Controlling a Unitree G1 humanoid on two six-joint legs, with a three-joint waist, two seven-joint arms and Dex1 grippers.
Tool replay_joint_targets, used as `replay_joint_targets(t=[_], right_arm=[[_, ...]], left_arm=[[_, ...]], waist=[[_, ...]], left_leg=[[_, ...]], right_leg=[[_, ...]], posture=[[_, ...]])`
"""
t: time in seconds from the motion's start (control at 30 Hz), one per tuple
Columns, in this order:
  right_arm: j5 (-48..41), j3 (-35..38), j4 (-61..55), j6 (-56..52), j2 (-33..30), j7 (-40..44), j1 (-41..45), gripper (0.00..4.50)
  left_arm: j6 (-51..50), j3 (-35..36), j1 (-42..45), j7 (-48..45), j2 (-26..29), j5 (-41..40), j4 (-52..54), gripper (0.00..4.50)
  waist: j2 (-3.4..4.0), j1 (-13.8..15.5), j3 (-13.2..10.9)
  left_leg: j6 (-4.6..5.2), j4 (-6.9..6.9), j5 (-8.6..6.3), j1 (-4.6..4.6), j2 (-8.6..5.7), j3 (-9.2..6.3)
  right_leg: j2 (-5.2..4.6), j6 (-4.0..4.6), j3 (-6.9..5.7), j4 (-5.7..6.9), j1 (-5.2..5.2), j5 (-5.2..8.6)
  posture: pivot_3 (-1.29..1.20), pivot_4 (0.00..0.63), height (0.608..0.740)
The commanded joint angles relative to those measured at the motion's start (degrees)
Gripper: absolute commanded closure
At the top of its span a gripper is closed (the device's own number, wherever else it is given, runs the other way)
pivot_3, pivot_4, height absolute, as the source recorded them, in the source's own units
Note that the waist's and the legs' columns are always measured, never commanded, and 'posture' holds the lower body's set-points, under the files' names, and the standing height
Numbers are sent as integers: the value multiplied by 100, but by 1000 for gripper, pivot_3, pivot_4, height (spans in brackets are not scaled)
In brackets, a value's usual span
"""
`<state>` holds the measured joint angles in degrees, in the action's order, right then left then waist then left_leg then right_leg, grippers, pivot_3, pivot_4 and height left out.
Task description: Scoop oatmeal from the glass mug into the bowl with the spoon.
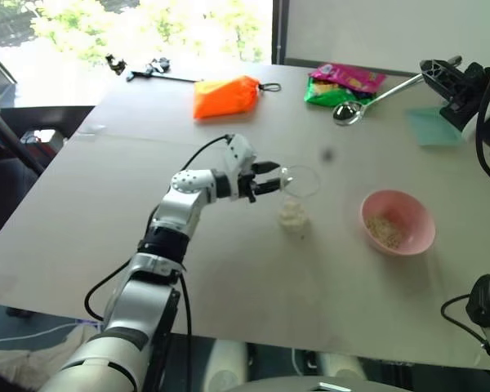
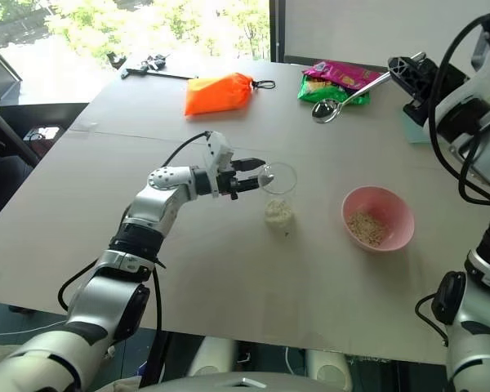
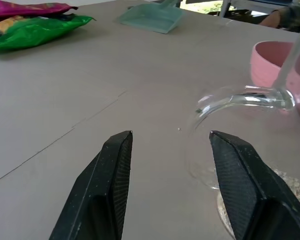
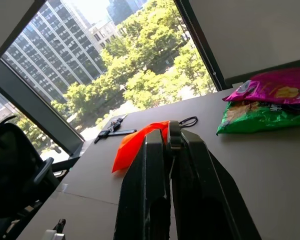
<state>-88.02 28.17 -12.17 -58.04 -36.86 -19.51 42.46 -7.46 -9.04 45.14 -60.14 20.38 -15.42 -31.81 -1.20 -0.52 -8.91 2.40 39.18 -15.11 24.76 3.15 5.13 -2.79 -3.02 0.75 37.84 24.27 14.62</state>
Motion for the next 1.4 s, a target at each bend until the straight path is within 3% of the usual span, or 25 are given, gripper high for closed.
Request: replay_joint_targets(t=[0.03,0.1,0.3,0.43,0.8,1.0,1.3,1.4], right_arm=[[-318,157,-369,275,-178,-136,-74,4500],[-419,141,-448,350,-220,-196,-172,4500],[-672,92,-605,557,-373,-269,-448,4500],[-757,25,-621,661,-483,-212,-526,4500],[-1265,-752,-951,763,-546,532,90,4500],[-203,-1605,-766,726,-328,1089,476,4500],[1214,-2042,-653,845,-205,1844,558,4500],[2229,-2587,-854,921,-267,2221,670,4500]], left_arm=[[367,49,355,-282,-131,105,-425,1947],[499,91,514,-275,-210,175,-693,2159],[725,205,676,-282,-326,246,-1038,4454],[652,295,597,-114,-357,252,-848,4454],[996,675,590,2044,-191,970,-1,4454],[617,827,500,2248,-146,815,724,4454],[-102,948,90,2275,11,597,2030,4454],[-140,923,64,2386,17,678,2140,4454]], waist=[[0,-2,0],[0,-4,0],[0,-7,0],[0,-6,0],[0,-4,0],[0,7,0],[0,6,0],[0,2,0]], left_leg=[[0,0,0,-1,0,-2],[6,0,-3,-1,0,-4],[19,1,-11,-1,1,-5],[19,2,-11,-1,1,-7],[18,3,-11,0,7,-10],[2,4,-1,3,6,-10],[-1,4,0,3,6,-13],[-1,6,0,0,5,-11]], right_leg=[[0,0,0,1,0,0],[1,0,1,1,0,0],[0,0,4,1,0,0],[0,-1,3,3,0,0],[-2,-1,2,3,0,0],[-2,-1,0,2,1,0],[-2,-1,-3,4,1,0],[-2,-1,-2,7,1,0]], posture=[[0,150,739],[0,150,739],[0,150,739],[0,150,739],[0,150,739],[0,150,739],[0,150,739],[0,150,739]])
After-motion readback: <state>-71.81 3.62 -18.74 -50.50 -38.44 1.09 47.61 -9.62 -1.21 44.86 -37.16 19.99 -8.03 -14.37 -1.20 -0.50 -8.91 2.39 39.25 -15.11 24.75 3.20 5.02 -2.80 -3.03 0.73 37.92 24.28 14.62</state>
